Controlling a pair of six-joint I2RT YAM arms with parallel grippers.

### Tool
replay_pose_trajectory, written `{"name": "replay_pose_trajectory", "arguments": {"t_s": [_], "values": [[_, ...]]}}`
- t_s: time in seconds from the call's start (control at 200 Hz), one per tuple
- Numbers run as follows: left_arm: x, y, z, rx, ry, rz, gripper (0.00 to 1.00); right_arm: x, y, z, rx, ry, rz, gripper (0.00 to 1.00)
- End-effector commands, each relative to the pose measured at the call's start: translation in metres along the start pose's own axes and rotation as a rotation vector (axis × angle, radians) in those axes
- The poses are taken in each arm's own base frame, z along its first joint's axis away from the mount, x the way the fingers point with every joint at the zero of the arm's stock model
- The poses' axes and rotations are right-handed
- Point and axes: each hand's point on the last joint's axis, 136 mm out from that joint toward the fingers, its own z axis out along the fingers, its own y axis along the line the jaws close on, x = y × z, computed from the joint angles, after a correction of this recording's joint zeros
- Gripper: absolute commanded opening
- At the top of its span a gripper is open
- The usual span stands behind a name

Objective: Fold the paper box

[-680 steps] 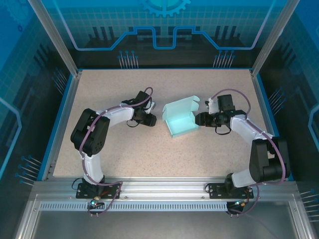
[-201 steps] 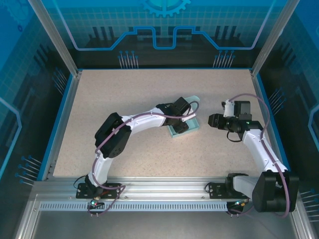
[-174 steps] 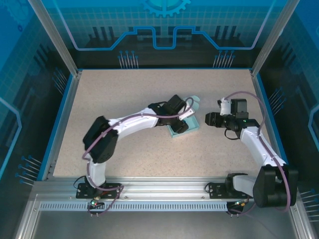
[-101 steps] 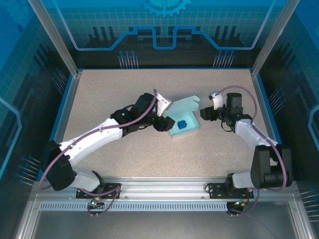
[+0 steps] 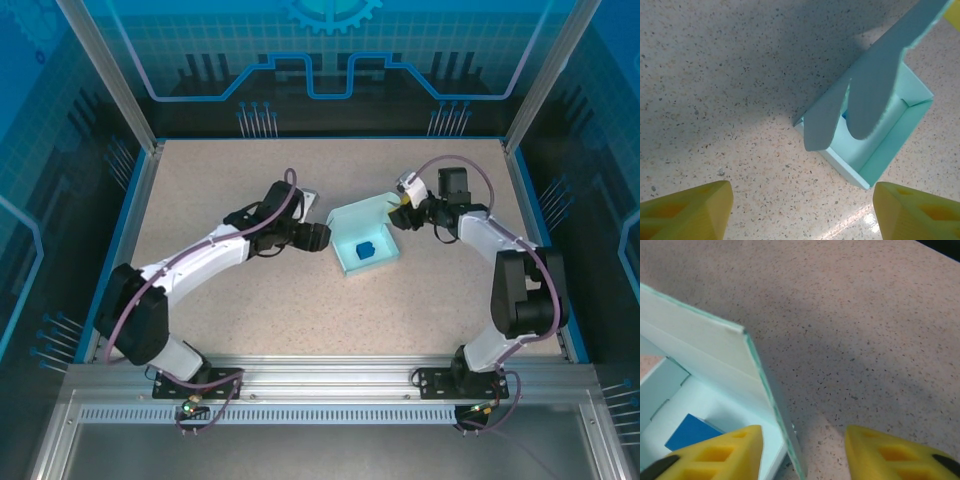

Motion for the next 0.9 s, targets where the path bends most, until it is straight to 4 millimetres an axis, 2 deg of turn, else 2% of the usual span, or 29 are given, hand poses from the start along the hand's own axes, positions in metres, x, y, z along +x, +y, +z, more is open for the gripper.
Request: {"name": "replay_pose_trajectory", "arguments": {"t_s": [0.0, 0.125, 0.305, 0.625, 0.75, 0.89], "values": [[-0.011, -0.004, 0.003, 0.021, 0.005, -0.014, 0.76, 0.000, 0.015, 0.008, -0.065, 0.029, -0.036, 0.39], [-0.013, -0.003, 0.014, 0.012, 0.018, -0.006, 0.74, 0.002, 0.014, 0.010, -0.054, 0.056, -0.034, 0.30], [-0.021, -0.005, 0.027, 0.014, 0.034, 0.002, 0.63, 0.003, 0.011, 0.010, -0.024, 0.074, -0.025, 0.21], [-0.016, -0.006, 0.045, 0.022, 0.080, 0.008, 0.38, 0.005, 0.013, 0.013, -0.012, 0.090, -0.008, 0.13], [-0.012, -0.003, 0.049, 0.006, 0.091, 0.013, 0.31, 0.004, 0.013, 0.013, -0.005, 0.091, -0.002, 0.11], [-0.017, 0.000, 0.051, -0.008, 0.072, 0.016, 0.26, 0.004, 0.017, 0.014, -0.003, 0.094, -0.002, 0.09]]}}
